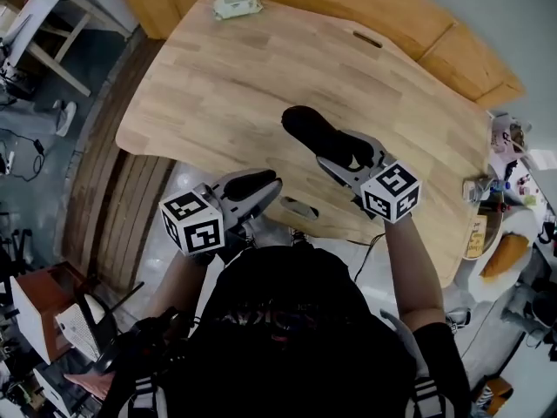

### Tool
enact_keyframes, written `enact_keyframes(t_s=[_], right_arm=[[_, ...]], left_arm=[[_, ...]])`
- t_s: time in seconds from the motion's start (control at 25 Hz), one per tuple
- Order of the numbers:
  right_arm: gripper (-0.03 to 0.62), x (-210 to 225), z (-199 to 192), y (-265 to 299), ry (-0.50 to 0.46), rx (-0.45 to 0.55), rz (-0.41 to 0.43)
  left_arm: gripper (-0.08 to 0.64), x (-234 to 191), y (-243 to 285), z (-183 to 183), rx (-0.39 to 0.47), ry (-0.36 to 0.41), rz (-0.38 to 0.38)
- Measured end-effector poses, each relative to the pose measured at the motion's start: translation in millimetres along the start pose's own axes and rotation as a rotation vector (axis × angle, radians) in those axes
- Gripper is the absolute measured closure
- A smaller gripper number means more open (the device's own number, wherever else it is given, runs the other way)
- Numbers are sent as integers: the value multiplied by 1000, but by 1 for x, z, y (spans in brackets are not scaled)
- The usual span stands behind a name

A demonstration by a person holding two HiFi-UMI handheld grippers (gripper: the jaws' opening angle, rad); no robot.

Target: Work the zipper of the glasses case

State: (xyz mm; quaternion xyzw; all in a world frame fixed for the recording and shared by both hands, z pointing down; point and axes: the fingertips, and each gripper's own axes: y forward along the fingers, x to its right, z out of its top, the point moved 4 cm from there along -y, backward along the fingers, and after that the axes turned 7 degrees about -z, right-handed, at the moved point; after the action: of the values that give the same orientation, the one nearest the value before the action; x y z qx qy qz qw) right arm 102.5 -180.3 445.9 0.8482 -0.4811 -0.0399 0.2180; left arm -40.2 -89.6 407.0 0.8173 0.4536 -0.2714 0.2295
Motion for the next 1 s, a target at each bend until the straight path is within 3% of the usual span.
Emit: enact_keyframes(t_s=[0.04, 0.12, 0.28, 0.48, 0.8, 1.0], right_arm=[[311, 11, -4, 10, -39, -25, -32], [311, 33, -14, 33, -130, -79, -89], [311, 70, -39, 83, -349, -213, -146], [311, 103, -60, 132, -506, -319, -132], [311, 122, -85, 176, -580, -387, -69], [311, 130, -94, 184, -587, -401, -73]], left_arm=[[510, 0, 1, -4, -17, 8, 19], [543, 1, 3, -13, -50, 16, 45], [548, 3, 3, -36, -93, -3, 99], [548, 3, -3, -55, -99, -43, 190], [548, 2, -17, -74, -54, -126, 336], [548, 0, -18, -72, -34, -140, 369]])
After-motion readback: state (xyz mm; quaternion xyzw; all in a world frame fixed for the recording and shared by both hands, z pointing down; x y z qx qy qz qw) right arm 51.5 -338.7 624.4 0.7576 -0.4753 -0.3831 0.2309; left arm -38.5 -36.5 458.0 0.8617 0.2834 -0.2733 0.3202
